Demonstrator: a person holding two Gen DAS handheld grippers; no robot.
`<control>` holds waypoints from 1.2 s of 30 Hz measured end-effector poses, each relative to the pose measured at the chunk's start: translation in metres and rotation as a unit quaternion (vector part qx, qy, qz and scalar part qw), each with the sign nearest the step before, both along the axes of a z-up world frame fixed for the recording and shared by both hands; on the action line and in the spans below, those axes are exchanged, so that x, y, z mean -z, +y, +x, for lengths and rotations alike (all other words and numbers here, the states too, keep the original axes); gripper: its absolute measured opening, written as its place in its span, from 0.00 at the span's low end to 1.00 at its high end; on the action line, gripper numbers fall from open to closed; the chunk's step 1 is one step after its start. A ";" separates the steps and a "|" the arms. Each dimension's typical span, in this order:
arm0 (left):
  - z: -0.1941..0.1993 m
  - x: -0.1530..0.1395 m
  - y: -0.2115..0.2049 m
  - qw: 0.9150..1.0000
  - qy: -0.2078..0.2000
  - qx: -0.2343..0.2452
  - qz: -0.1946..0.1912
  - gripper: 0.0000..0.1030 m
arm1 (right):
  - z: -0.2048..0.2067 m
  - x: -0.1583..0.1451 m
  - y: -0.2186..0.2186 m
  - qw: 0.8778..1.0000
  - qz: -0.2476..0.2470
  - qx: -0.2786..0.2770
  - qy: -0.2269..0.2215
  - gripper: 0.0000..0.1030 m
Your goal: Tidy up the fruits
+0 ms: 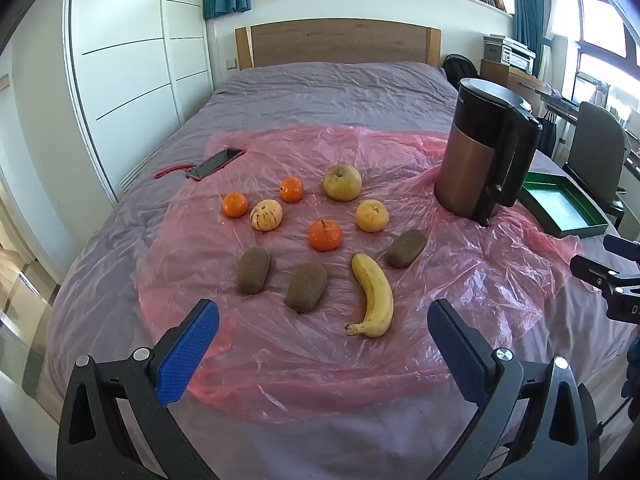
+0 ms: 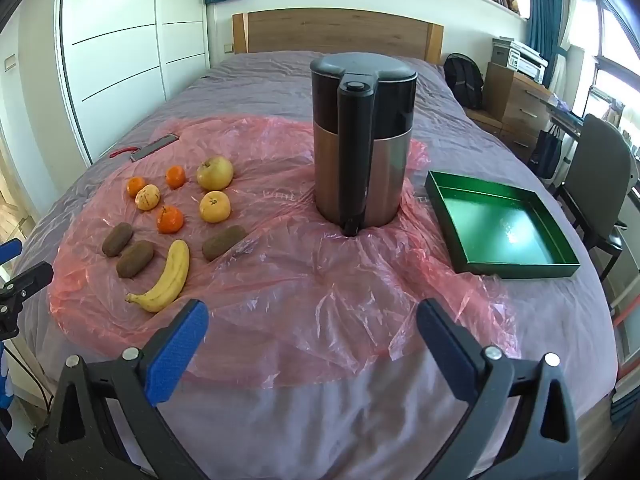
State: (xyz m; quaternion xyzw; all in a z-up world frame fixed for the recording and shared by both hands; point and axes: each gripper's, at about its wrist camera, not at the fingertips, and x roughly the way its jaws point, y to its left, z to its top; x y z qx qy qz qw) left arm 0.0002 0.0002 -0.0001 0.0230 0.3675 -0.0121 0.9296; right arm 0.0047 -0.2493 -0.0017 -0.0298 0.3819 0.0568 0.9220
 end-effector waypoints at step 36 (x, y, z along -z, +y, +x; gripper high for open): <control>-0.004 0.013 -0.008 1.000 0.013 0.001 -0.002 0.99 | -0.004 0.006 0.002 1.000 0.007 0.001 0.003 1.00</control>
